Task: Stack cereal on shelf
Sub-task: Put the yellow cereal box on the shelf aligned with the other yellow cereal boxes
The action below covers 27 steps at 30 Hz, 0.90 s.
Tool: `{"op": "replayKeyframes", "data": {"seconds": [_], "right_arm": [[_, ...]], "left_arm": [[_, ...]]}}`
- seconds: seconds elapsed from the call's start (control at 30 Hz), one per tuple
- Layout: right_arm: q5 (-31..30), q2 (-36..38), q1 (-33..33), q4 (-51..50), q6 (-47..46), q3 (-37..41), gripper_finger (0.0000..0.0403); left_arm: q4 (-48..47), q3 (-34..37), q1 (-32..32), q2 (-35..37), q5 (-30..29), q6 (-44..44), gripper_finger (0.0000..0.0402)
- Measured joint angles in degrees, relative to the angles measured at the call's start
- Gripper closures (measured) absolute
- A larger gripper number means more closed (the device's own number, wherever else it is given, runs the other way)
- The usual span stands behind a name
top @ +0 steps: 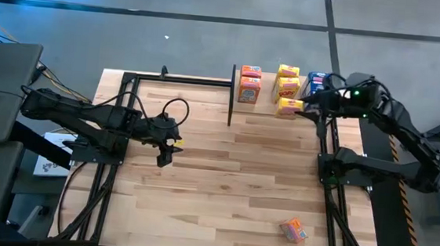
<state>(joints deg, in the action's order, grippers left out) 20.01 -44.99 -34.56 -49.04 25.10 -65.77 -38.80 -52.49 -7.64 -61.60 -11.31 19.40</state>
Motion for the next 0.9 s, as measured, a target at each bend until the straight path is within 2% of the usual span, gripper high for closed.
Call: {"op": "replayKeyframes", "data": {"seconds": [0.17, 0.53, 0.9], "right_arm": [[0.1, 0.0, -1.3, 0.0, 0.6, -1.2, 0.0238], [0.0, -0.1, -4.1, 4.0, 0.7, 6.8, 0.0238], [-0.2, -5.8, -7.2, 5.9, 0.9, 7.7, 0.0238]], "left_arm": [[0.0, 0.0, 0.0, 0.0, 0.0, 0.0, 0.0202], [-0.1, 0.0, 0.0, 0.0, 0.1, 0.0, 0.0202], [-0.1, 0.0, 0.0, 0.0, 0.2, 0.0, 0.0202]]}}
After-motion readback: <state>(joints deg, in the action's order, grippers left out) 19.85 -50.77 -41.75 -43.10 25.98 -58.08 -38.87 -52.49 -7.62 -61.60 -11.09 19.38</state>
